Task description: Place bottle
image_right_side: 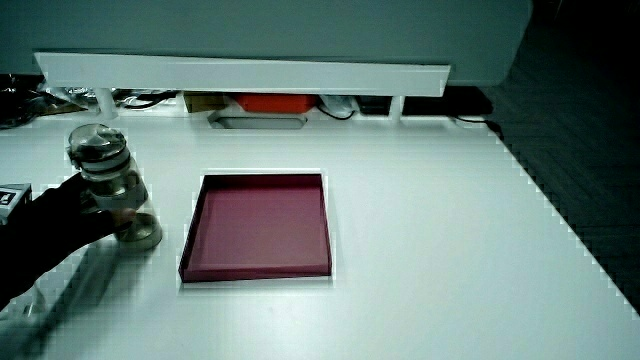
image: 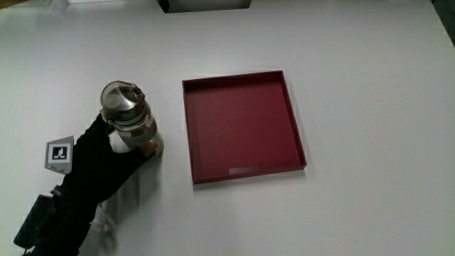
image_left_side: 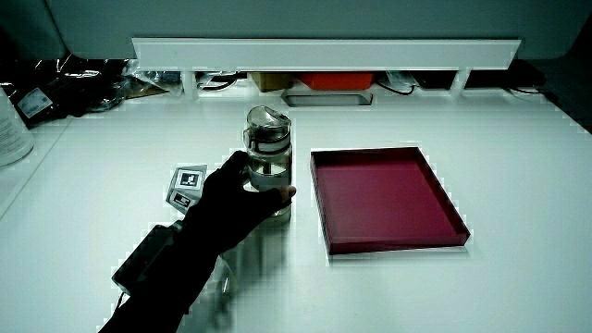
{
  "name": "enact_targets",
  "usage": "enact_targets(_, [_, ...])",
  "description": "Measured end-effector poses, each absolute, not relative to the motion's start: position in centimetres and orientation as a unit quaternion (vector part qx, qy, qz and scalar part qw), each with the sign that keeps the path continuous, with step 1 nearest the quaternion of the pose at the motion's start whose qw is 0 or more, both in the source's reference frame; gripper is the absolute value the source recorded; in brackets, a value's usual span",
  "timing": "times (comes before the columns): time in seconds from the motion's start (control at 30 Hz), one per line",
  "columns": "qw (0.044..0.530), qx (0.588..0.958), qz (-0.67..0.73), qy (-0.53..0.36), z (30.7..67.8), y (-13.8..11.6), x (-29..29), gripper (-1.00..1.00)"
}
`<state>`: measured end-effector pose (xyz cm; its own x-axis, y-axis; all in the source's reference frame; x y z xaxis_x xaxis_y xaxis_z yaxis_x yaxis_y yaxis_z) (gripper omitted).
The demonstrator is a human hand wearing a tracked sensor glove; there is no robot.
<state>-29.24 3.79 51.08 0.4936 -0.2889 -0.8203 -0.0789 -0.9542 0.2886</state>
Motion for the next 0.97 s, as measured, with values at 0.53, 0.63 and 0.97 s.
enact_targets(0.53, [0.254, 0.898, -0.352, -0.075, 45.3, 8.0, -29.3, -1.00])
enact_targets(0.63, [0.256, 0.894, -0.363, -0.064, 43.8, 9.0, -29.0, -1.00])
enact_targets(0.97, [0.224, 0.923, -0.314, -0.006, 41.4, 9.7, -28.4, -1.00])
